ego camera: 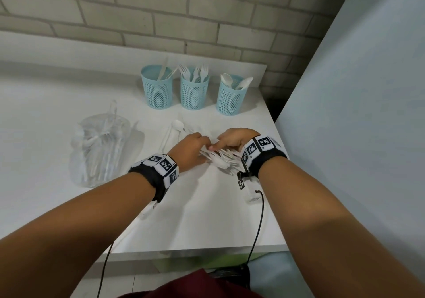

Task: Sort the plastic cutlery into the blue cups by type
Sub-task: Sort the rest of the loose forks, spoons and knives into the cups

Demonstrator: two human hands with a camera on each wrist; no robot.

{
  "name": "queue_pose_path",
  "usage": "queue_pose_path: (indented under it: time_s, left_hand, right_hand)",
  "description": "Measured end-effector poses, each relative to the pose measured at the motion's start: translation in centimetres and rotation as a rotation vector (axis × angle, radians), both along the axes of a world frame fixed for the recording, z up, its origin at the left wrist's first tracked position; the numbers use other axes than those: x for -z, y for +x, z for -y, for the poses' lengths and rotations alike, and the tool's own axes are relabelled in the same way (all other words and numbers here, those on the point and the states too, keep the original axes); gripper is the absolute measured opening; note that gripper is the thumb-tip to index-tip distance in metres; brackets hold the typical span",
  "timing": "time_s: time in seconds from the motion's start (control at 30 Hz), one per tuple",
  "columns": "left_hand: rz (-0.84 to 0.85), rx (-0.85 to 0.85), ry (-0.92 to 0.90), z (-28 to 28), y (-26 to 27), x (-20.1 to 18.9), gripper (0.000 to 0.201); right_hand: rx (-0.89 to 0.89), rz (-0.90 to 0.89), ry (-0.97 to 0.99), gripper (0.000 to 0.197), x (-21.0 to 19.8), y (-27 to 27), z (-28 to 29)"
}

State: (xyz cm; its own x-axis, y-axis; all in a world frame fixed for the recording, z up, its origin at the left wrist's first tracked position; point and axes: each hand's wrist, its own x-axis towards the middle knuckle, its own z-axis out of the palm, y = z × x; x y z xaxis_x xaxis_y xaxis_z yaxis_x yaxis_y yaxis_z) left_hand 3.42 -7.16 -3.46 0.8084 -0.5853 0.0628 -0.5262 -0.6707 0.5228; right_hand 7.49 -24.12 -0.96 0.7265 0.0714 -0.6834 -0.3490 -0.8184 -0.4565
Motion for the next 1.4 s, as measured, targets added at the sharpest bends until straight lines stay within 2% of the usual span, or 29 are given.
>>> queue_pose_path:
  time_s: [0.03, 0.13, 0.23, 0.33, 0.43, 0.57, 0.67, 0.83, 0.93, 1.03, 1.27, 1.33, 1.4]
  left_hand:
    - [-0.003, -0.019, -0.03, -0.1, 0.3, 0.1, 0.041]
    - [0.057, -0.074, -0.08, -0.7, 0.9, 0.2, 0.035]
    - [0.151, -0.107, -0.084, -1.2, 1.7, 0.1, 0.027]
    - [0.206, -0.144, -0.127, -1.6, 2.3, -0.2, 0.021]
    - [0.255, -0.203, -0.087, -2.1, 2.8, -0.7, 0.02]
    - [0.247, -0.268, -0.066, -2.6, 3.4, -1.5, 0.023]
    - [0.201, -0.303, -0.177, -2.7, 3.7, -2.1, 0.022]
    - [0.095, -0.394, -0.428, -2.9, 4.0, -2.9, 0.025]
    - [0.04, -0.476, -0.541, -2.9, 4.4, -3.4, 0.024]
    - [-0.045, -0.534, -0.686, -2.9, 4.9, -3.6, 0.023]
    - [-0.222, -0.59, -0.933, -2.1, 5.5, -3.3, 0.022]
    - [-0.31, -0.606, -1.016, -1.8, 5.5, -3.2, 0.017]
    - [-0.38, -0.622, -1.047, -1.6, 5.5, -2.9, 0.01]
  right_hand:
    - [0.018, 0.025, 0.055, 0.068, 0.4, 0.2, 0.0]
    - [0.117, 0.106, 0.23, 0.037, -0.1, 0.1, -0.2]
    - [0.183, 0.156, 0.341, 0.026, -1.1, 0.2, -0.4]
    - [0.304, 0.24, 0.446, 0.005, -2.4, 0.1, -0.8]
    - [0.426, 0.267, 0.531, 0.016, -2.8, 0.6, -1.0]
    - [0.494, 0.281, 0.649, 0.018, -3.1, 1.2, -1.4]
    - [0.542, 0.269, 0.776, 0.017, -3.4, 1.2, -1.5]
    - [0.611, 0.285, 0.789, 0.02, -3.9, 1.5, -1.8]
    - [0.583, 0.284, 0.792, 0.014, -4.0, 1.6, -2.1]
    - [0.46, 0.298, 0.702, 0.007, -3.8, 1.7, -2.3]
    - [0.2, 0.243, 0.697, 0.008, -3.3, 2.0, -3.2]
    - [0.198, 0.227, 0.682, 0.005, -3.4, 1.9, -3.6]
    - [0.264, 0.225, 0.689, 0.015, -3.7, 1.7, -4.0]
